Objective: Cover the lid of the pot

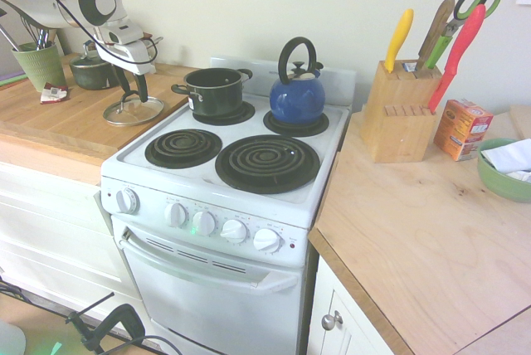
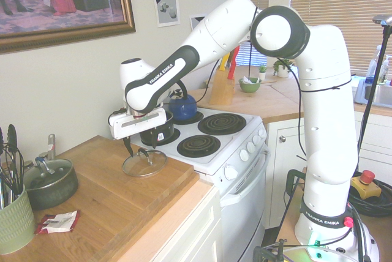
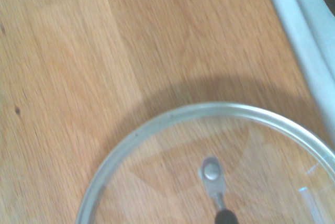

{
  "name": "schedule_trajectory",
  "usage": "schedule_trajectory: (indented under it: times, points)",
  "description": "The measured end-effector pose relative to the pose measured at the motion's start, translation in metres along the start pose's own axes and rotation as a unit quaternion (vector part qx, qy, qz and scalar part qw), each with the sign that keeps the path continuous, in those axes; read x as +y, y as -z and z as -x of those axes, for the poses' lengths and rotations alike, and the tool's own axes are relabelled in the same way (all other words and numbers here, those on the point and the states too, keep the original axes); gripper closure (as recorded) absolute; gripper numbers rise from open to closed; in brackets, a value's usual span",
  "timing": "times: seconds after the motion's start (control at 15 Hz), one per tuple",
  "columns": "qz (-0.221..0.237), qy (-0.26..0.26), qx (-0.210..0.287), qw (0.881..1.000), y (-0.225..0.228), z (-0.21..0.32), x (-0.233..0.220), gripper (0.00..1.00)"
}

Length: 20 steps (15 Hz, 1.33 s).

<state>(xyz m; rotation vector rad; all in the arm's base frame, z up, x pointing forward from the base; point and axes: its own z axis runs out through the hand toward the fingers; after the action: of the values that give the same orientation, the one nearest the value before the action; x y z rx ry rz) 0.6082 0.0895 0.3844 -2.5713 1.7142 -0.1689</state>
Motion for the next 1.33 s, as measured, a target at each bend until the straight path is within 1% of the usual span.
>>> schedule_trajectory:
  times: [0.4, 1.33]
  points:
    - [0.012, -0.005, 0.0, 1.0, -0.006, -0.005, 0.001, 1.0]
    - [0.02, -0.002, -0.004, 1.0, -0.011, 0.0, 0.001, 1.0]
